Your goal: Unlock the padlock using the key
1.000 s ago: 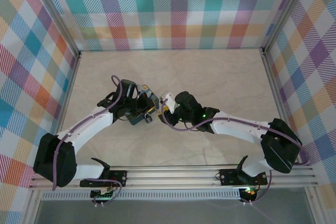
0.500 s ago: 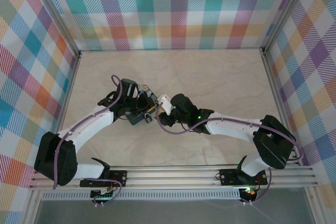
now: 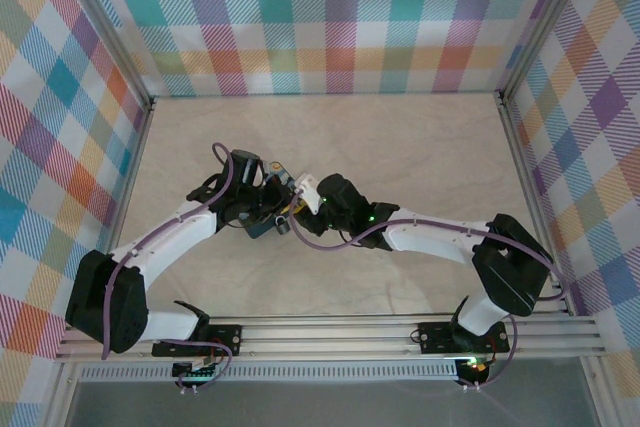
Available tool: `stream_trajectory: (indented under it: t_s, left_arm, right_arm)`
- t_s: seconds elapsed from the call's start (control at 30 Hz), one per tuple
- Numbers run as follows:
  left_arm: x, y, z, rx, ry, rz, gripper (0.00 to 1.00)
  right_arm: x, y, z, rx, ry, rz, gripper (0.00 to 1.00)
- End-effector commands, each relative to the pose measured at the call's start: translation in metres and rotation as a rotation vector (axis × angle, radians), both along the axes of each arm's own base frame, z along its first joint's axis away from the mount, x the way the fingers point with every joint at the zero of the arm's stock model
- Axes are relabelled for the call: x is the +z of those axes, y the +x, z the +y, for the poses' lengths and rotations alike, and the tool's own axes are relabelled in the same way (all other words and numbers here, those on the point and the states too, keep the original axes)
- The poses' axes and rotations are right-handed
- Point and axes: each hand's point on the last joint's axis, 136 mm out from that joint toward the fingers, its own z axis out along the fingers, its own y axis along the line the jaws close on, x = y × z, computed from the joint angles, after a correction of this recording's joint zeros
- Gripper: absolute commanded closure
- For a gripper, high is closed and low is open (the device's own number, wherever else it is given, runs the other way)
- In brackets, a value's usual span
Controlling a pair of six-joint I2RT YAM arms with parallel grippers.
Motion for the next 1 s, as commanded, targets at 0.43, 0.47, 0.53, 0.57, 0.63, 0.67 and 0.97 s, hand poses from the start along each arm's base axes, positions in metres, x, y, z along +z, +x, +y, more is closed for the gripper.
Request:
stream_trajectory:
  t_s: [0.43,0.47,0.53,0.57,0.63,0.67,0.97]
  left_arm:
    - [0.007,0.011,0.004,0.056,0.004,0.024,1.00]
    - [0.008,0.011,0.004,0.056,0.004,0.024,1.00]
    - [0.008,0.011,0.005,0.057,0.006,0.026,0.93]
    - [0.009,0.011,0.004,0.055,0.007,0.024,0.87]
    - [0.010,0.012,0.005,0.050,0.020,0.014,0.69]
    - [0.012,0.013,0.007,0.049,0.031,0.006,0.62]
    - [0.049,0.011,-0.009,-0.223,0.060,-0.261,0.54]
  right_arm:
    - [0.012,0.001,-0.009,-0.024,0.031,-0.008,1.00]
    - [0.012,0.001,-0.010,-0.022,0.036,-0.001,1.00]
    - [0.013,-0.001,-0.014,-0.015,0.054,0.026,1.00]
    - [0.013,-0.001,-0.015,-0.015,0.064,0.038,1.00]
    - [0.015,-0.002,-0.019,-0.007,0.086,0.073,1.00]
    - [0.016,-0.003,-0.021,0.002,0.098,0.098,1.00]
    - [0.031,-0.017,-0.040,0.158,0.337,0.444,1.00]
